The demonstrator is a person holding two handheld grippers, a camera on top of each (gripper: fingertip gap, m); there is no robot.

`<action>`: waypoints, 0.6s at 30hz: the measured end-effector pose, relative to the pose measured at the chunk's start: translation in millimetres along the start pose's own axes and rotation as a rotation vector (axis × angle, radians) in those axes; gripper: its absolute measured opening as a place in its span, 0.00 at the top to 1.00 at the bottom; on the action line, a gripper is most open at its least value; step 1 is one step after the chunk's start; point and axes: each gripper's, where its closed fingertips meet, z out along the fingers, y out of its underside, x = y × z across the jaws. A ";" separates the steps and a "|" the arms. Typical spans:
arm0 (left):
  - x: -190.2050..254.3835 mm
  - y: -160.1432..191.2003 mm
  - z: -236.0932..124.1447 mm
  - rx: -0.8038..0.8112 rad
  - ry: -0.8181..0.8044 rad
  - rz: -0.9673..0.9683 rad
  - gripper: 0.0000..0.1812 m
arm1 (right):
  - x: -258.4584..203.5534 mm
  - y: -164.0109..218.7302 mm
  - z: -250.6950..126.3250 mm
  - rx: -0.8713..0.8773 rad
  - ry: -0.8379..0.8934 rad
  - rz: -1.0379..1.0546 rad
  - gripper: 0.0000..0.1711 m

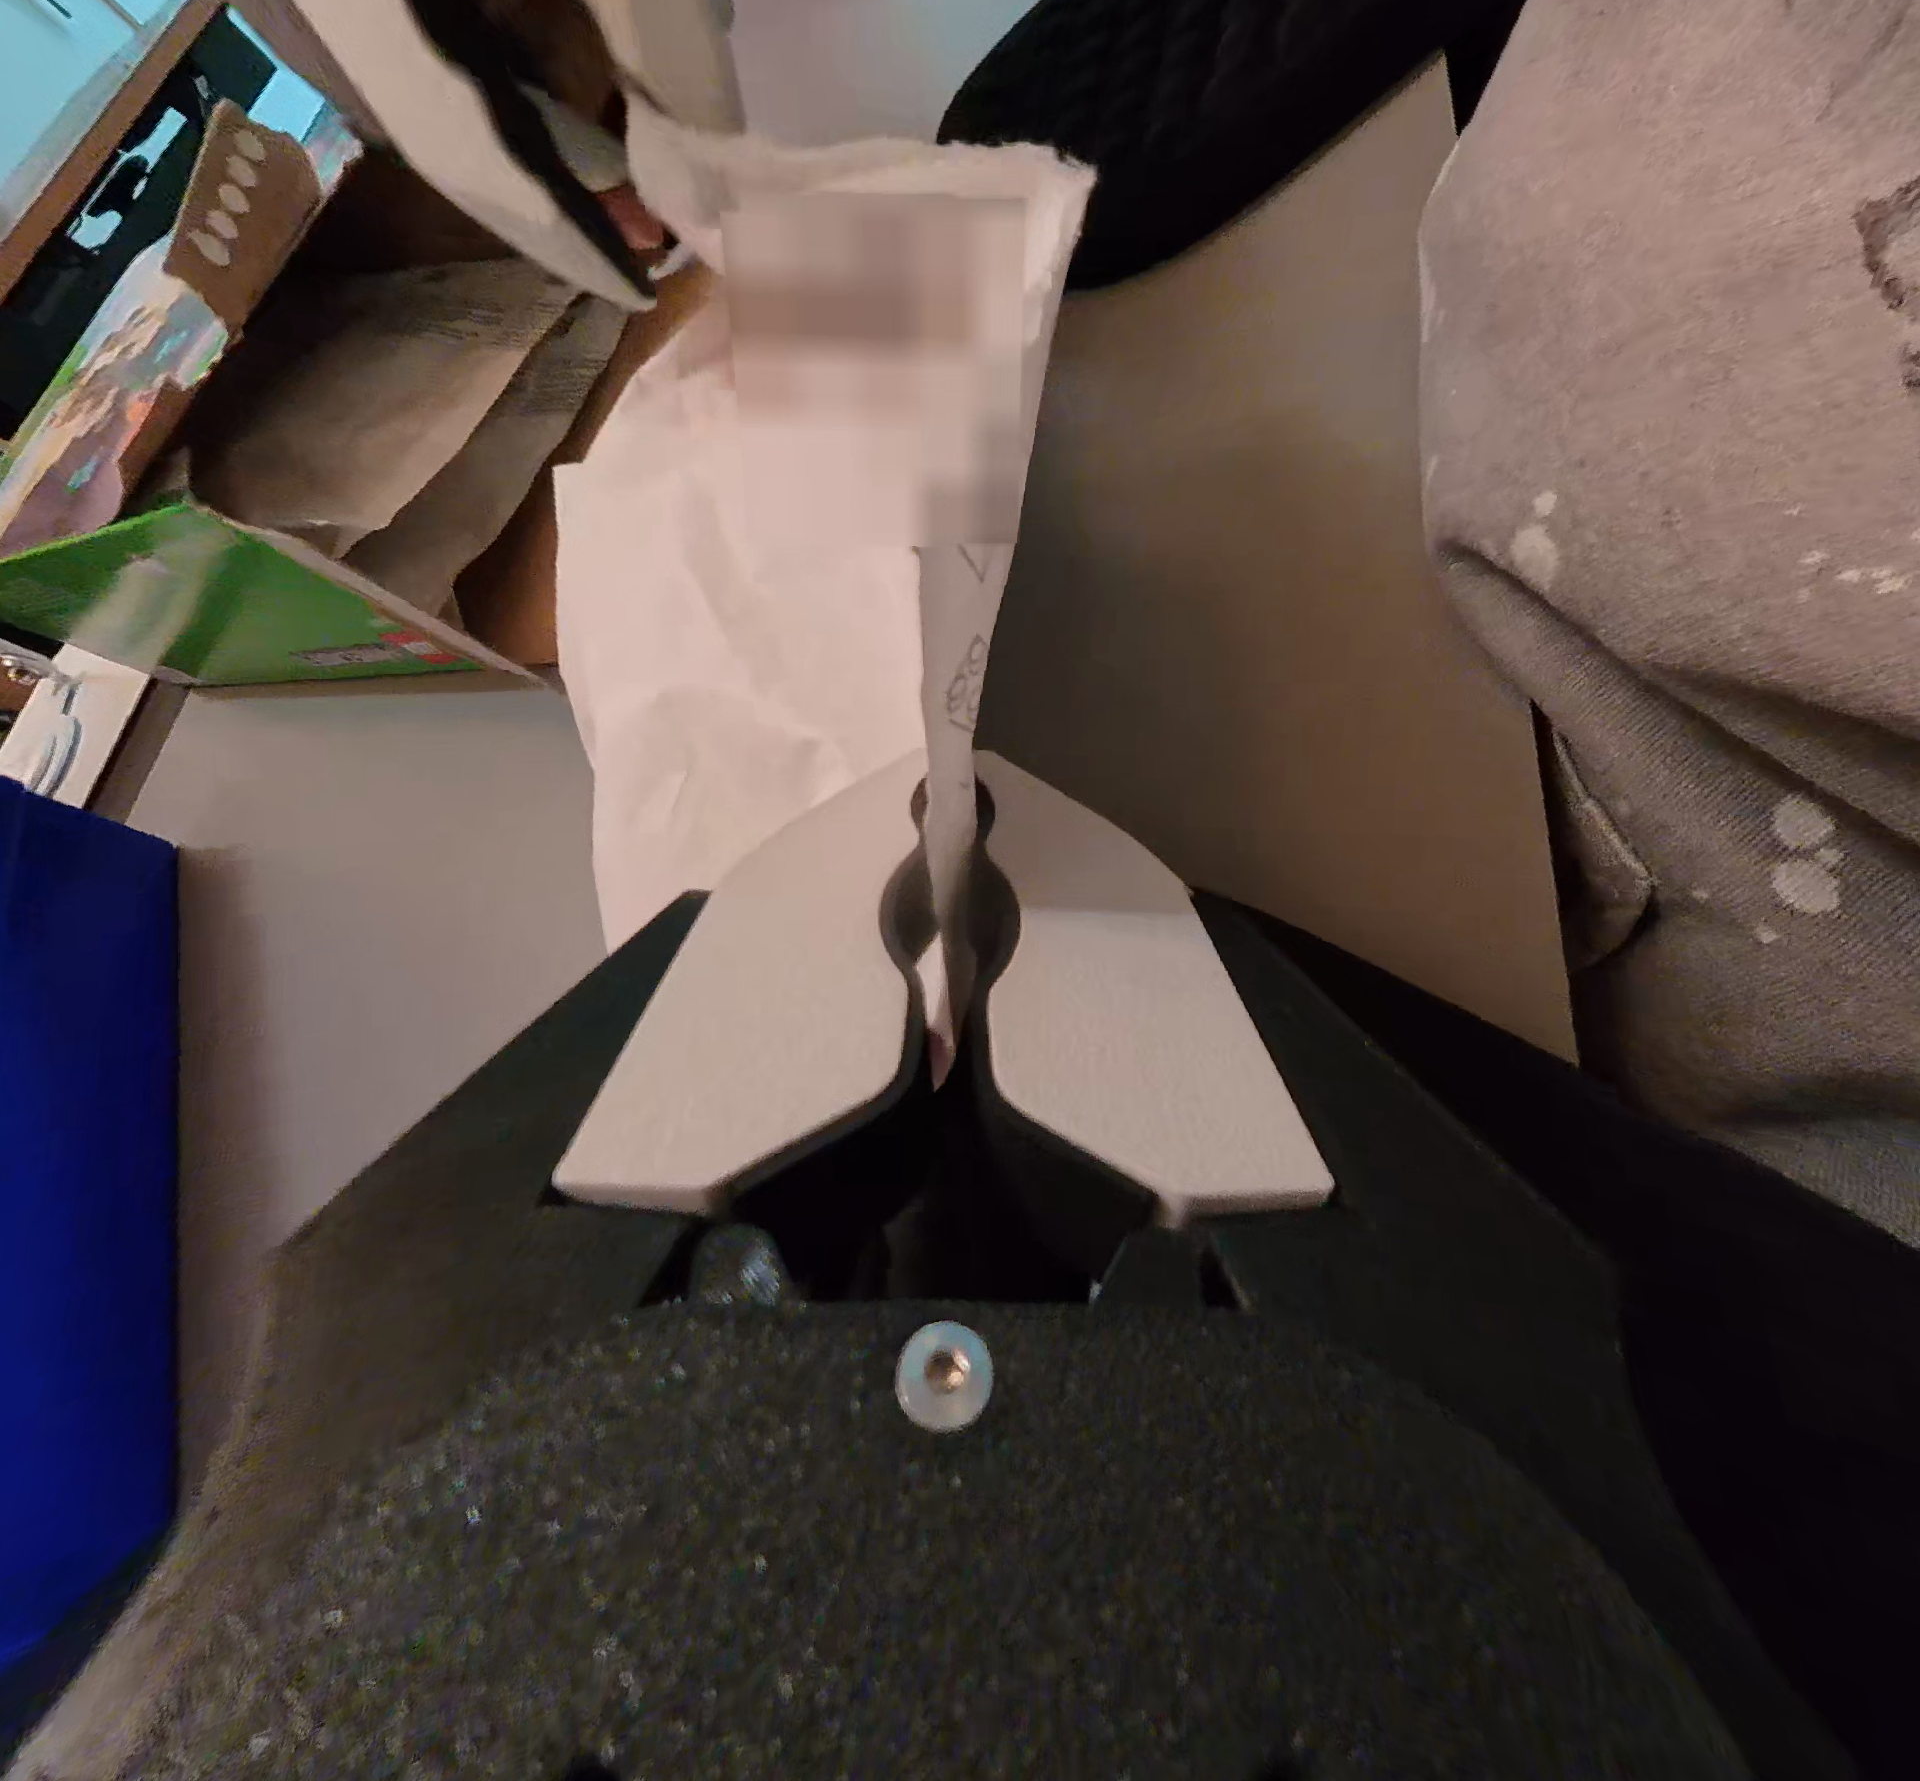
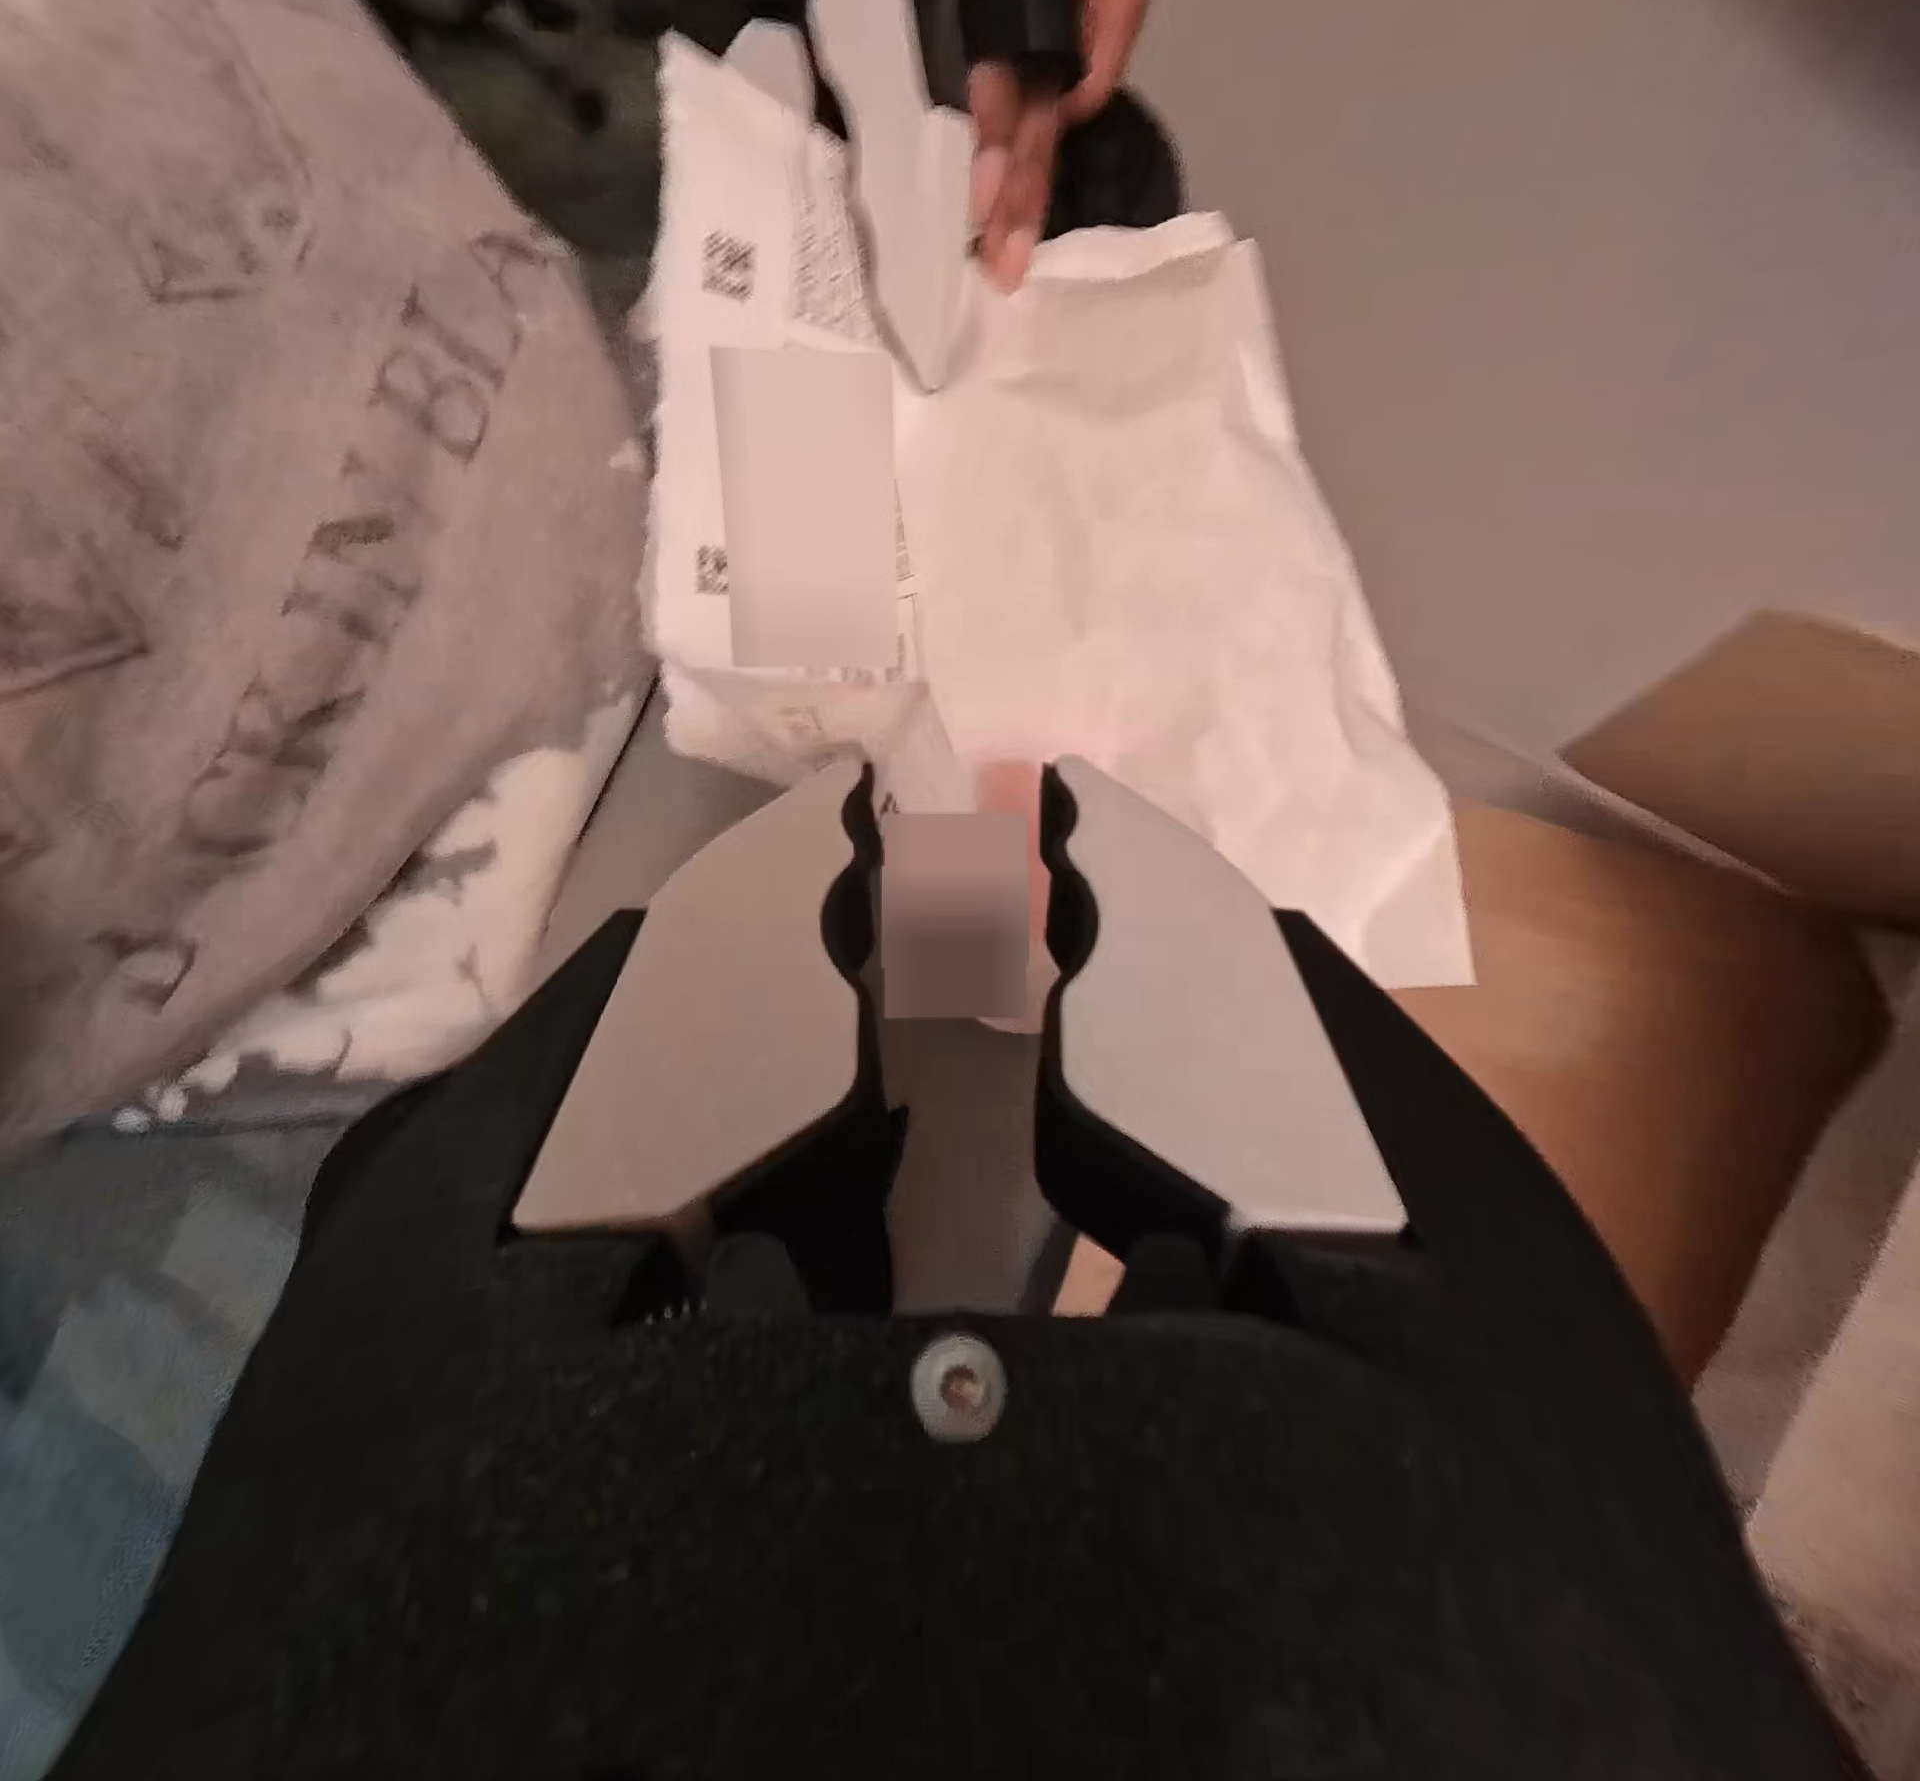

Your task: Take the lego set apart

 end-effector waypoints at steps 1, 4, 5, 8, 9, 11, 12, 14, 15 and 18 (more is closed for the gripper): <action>-2.4 0.4 -2.3 0.009 -0.009 -0.017 0.99 | -4.1 3.8 -0.8 -0.035 -0.016 -0.045 0.83; -14.3 -0.6 -12.6 0.073 -0.035 -0.116 0.99 | -11.1 13.0 -7.6 -0.079 0.040 -0.195 0.78; -17.8 -0.2 -15.5 0.092 -0.038 -0.143 0.99 | -9.5 14.5 -9.9 -0.074 0.087 -0.222 0.77; -25.9 -0.9 -20.7 0.154 -0.050 -0.192 0.99 | 11.5 10.4 -13.8 -0.014 0.341 -0.339 0.80; -30.1 -2.0 -22.3 0.179 -0.065 -0.206 1.00 | 16.8 8.4 -14.7 0.010 0.410 -0.365 0.92; -39.1 -2.8 -25.8 0.209 -0.109 -0.210 0.99 | 19.6 7.5 -14.9 0.047 0.468 -0.367 1.00; -42.7 -3.2 -27.1 0.212 -0.132 -0.212 0.96 | 19.0 8.6 -13.7 0.059 0.457 -0.318 1.00; -48.3 -10.9 -31.1 0.239 -0.172 -0.221 0.86 | 19.8 11.8 -10.9 0.074 0.431 -0.220 1.00; -49.8 -16.0 -33.3 0.250 -0.185 -0.220 0.83 | 20.8 13.1 -9.9 0.080 0.428 -0.189 1.00; -47.1 -26.8 -33.6 0.244 -0.213 -0.148 0.87 | 21.3 12.4 -8.3 0.104 0.409 -0.122 1.00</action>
